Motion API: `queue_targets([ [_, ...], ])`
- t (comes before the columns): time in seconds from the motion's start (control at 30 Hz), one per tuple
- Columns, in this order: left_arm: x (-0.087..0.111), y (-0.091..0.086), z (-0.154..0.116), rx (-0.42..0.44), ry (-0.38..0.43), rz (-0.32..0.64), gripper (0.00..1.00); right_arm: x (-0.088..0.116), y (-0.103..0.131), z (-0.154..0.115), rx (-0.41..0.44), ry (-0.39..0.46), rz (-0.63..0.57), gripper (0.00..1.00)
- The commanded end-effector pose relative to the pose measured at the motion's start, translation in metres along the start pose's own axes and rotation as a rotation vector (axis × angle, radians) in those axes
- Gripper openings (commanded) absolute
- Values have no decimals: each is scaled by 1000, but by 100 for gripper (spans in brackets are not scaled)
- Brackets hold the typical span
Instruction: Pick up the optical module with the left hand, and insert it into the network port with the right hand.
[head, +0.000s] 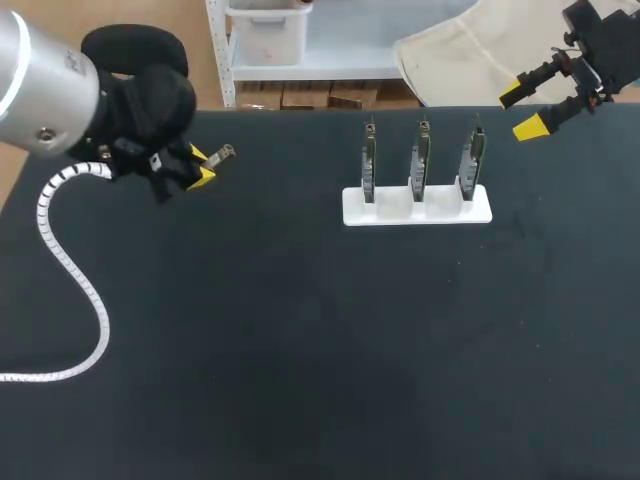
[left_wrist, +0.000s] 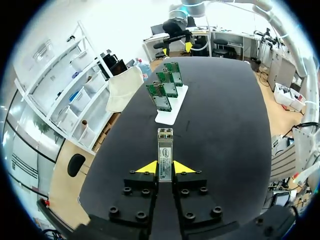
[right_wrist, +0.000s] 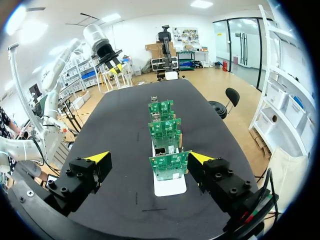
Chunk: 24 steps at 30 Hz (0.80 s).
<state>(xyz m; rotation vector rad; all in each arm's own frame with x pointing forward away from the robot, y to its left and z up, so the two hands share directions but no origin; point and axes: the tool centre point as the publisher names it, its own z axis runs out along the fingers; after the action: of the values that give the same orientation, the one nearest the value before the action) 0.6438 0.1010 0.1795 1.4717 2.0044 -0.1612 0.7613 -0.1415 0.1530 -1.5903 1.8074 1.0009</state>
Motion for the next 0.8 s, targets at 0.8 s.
queue_targets([
  [0.8, -85, 48, 13, -63, -248, 132, 0, 0, 1, 0, 3, 1, 0, 100],
])
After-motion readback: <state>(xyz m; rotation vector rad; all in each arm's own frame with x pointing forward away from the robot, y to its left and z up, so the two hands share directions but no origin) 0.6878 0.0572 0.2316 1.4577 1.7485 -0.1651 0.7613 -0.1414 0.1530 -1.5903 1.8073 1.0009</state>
